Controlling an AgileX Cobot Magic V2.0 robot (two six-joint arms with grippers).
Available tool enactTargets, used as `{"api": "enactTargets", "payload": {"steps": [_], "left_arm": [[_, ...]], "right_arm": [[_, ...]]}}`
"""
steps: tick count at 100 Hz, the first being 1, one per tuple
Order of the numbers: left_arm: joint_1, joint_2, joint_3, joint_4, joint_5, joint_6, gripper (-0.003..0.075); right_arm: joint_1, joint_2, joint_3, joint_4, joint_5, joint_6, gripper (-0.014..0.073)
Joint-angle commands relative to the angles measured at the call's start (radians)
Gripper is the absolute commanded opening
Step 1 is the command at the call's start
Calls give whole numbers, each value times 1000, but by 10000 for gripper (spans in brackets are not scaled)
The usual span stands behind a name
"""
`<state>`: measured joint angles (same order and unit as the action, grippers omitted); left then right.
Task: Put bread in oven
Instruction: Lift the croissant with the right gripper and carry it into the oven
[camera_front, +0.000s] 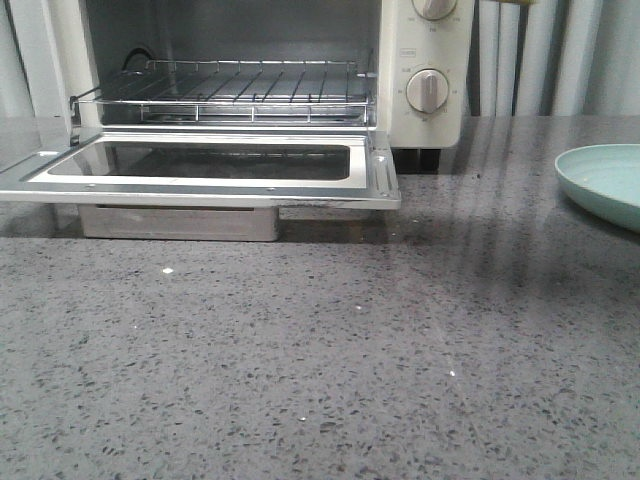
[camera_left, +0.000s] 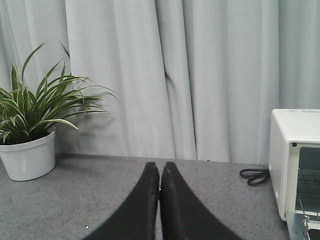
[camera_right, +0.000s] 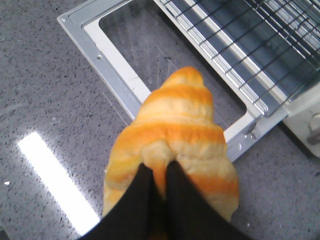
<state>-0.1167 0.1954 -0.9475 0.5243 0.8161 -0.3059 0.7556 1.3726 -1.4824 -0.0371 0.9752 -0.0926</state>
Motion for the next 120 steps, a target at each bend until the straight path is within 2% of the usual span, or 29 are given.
{"api": "enactTargets", "payload": {"steps": [1, 45, 78, 120], "left_arm": [[3, 21, -16, 9, -61, 2, -21], [3, 21, -16, 9, -39, 2, -21], [3, 21, -14, 9, -38, 2, -21], [3, 21, -14, 9, -8, 15, -21]], "right_arm": [[2, 37, -94, -22, -59, -27, -67], [3, 301, -331, -40, -71, -78, -67], [3, 430, -449, -170, -120, -78, -67], [-1, 530, -461, -357, -235, -78, -67]]}}
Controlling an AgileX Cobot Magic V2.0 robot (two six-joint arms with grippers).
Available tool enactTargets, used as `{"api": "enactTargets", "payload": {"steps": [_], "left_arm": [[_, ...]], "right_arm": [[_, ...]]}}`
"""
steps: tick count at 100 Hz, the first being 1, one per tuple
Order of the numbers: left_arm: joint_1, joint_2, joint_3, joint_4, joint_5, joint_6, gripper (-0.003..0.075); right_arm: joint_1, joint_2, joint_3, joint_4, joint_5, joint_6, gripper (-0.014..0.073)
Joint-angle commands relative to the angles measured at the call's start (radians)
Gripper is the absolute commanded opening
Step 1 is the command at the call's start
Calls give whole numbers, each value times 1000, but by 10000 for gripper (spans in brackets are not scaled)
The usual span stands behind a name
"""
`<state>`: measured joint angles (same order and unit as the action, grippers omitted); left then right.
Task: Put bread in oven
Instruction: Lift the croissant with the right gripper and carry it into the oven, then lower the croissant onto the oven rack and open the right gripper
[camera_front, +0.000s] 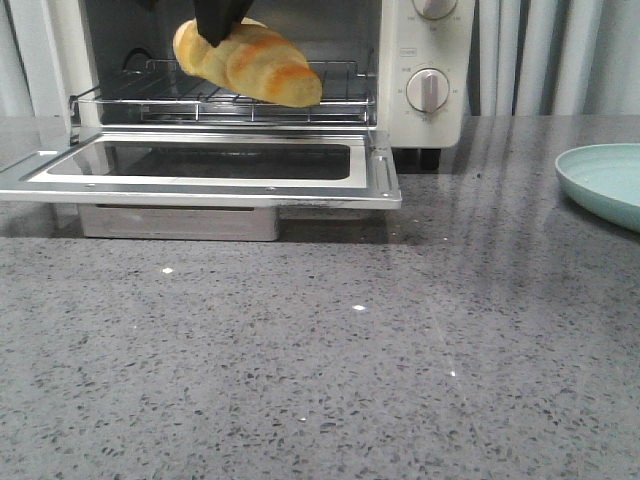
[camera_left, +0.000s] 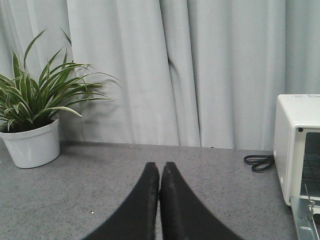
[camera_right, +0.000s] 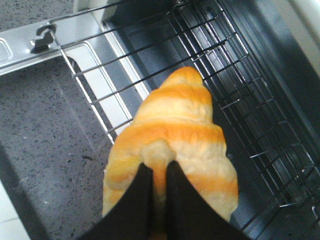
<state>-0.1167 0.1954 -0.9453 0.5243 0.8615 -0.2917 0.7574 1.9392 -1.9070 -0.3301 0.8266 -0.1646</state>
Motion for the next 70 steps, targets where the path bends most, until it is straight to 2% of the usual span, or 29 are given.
{"api": "enactTargets", "payload": {"steps": [1, 34, 70], "left_arm": [[3, 21, -16, 9, -54, 1, -21], [3, 21, -16, 9, -43, 1, -21], [3, 21, -16, 9, -40, 1, -21]], "right_arm": [[-3, -34, -37, -67, -91, -6, -67], [-10, -22, -37, -144, -182, -6, -67], [-23, -14, -37, -170, -190, -6, -65]]}}
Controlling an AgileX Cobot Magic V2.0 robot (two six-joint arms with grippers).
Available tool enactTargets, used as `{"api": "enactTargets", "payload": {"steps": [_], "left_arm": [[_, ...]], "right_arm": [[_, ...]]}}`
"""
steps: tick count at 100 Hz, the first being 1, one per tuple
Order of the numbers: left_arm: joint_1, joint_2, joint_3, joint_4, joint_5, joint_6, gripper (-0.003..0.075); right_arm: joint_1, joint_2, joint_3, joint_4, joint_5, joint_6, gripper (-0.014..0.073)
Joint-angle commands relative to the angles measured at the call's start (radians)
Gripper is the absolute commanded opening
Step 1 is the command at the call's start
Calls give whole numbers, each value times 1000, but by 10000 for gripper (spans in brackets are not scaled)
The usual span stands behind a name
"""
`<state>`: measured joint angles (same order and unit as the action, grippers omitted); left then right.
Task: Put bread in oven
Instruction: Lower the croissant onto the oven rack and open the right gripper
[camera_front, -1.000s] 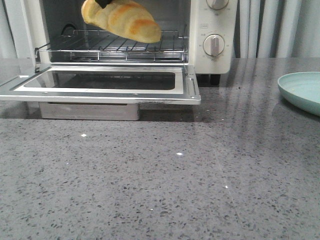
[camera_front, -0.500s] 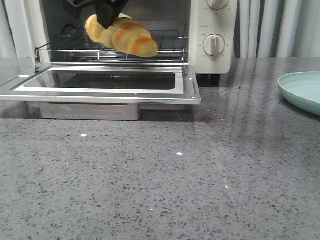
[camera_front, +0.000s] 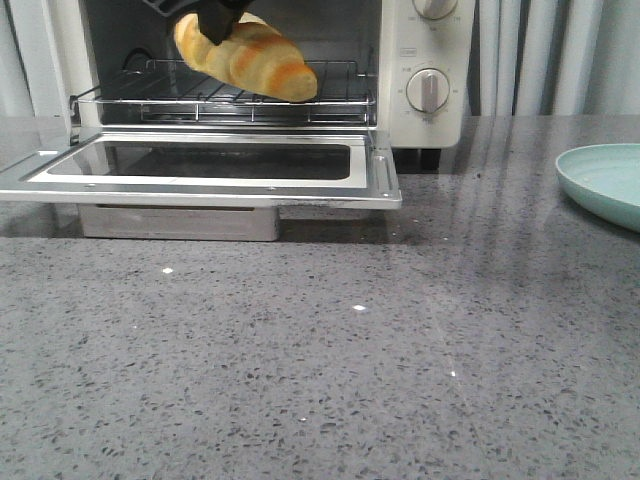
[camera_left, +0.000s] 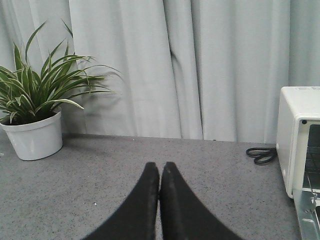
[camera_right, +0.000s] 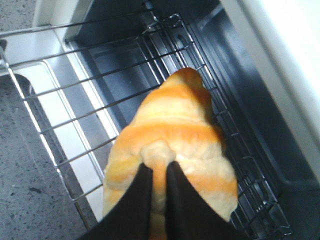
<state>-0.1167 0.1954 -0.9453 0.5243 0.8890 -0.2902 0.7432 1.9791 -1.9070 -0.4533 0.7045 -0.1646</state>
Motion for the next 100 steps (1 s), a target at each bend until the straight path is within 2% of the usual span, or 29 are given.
{"api": "enactTargets", "payload": {"steps": [1, 11, 26, 33, 83, 100], "left_arm": [[3, 21, -16, 9, -68, 0, -21], [3, 21, -16, 9, -68, 1, -21], [3, 21, -16, 9, -68, 1, -21], [3, 21, -16, 9, -66, 1, -21], [3, -25, -16, 19, -42, 1, -21], [3, -92, -16, 19, 29, 1, -21]], "right_arm": [[-8, -54, -37, -47, -68, -6, -64], [-8, -54, -37, -48, -68, -6, 11], [-8, -54, -37, -48, -69, -6, 316], [-8, -54, -37, -48, -70, -6, 394], [23, -69, -37, -48, -36, -6, 402], [71, -105, -37, -48, 7, 1, 402]]}}
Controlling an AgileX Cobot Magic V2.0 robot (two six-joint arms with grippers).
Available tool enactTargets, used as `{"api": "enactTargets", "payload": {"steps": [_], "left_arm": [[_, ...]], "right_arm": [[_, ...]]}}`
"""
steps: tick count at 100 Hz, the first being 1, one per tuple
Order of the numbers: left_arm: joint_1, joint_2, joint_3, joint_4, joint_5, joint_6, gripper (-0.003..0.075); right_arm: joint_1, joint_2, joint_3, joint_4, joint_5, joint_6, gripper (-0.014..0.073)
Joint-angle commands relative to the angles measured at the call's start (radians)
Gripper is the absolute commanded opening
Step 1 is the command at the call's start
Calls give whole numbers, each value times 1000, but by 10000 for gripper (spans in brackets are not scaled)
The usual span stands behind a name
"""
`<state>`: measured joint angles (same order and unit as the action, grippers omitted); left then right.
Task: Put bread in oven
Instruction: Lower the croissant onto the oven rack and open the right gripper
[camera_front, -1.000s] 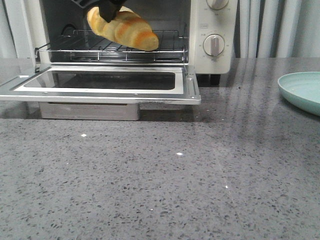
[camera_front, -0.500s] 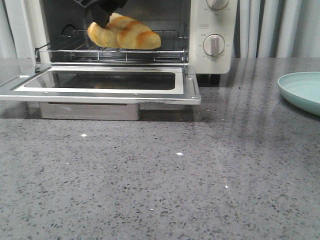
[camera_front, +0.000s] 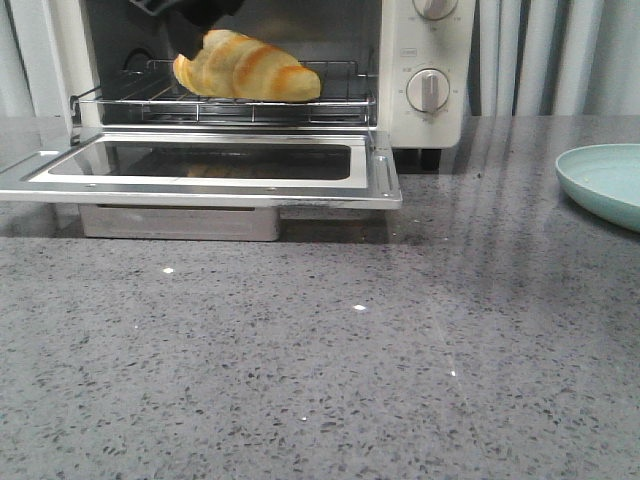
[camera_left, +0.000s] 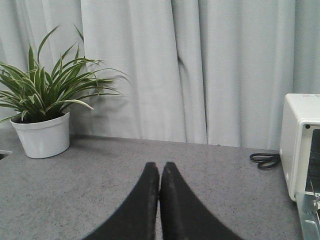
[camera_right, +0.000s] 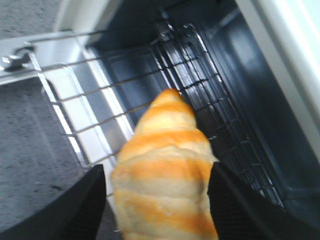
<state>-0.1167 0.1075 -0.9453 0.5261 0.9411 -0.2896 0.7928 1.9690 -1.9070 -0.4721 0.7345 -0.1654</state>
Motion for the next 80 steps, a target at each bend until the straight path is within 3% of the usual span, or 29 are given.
{"api": "enactTargets", "payload": {"steps": [1, 32, 53, 69, 80], "left_arm": [[3, -7, -16, 17, -19, 0, -22], [3, -96, -16, 33, 66, 0, -21], [6, -137, -6, -101, 34, 1, -22], [13, -137, 92, -188, -96, 3, -22], [14, -137, 195, -287, -260, 3, -21]], "right_arm": [[26, -95, -37, -29, -21, 2, 402], [135, -181, -37, -22, 160, 15, 402], [200, -237, -37, -13, 328, 61, 402], [216, -281, -37, 19, 446, 92, 402], [216, -318, -37, 46, 512, 122, 402]]}}
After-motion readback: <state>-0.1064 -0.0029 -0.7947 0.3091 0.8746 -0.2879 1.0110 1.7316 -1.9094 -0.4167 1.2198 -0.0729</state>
